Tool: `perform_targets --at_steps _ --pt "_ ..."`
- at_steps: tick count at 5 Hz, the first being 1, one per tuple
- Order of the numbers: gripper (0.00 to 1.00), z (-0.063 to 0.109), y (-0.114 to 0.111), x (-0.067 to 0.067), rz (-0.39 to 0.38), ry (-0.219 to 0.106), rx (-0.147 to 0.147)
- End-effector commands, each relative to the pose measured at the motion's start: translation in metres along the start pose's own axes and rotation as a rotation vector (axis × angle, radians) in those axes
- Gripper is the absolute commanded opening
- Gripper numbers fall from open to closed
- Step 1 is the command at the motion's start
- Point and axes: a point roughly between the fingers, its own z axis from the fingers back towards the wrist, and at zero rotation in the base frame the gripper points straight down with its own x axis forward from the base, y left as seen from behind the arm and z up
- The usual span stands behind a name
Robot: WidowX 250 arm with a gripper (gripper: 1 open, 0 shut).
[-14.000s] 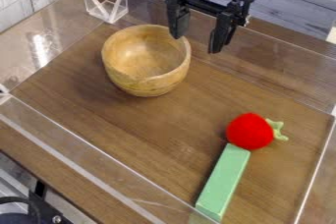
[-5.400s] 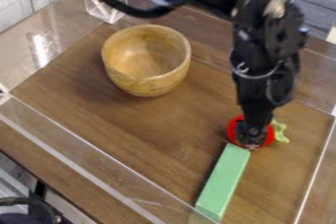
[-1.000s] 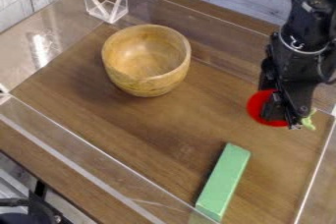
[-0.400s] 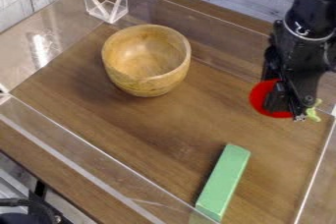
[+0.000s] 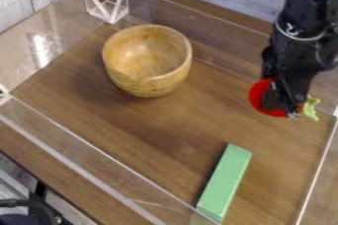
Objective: Move the red object to the left side of the table
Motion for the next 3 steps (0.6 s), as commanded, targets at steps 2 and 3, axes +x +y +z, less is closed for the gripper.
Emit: perform_targets --at_steps 2,3 --pt "0.0 0.012 0.022 -0.017 0.068 -0.029 0.029" --pt "0.0 0.013 0.025 -0.022 0.095 -0.043 0.016"
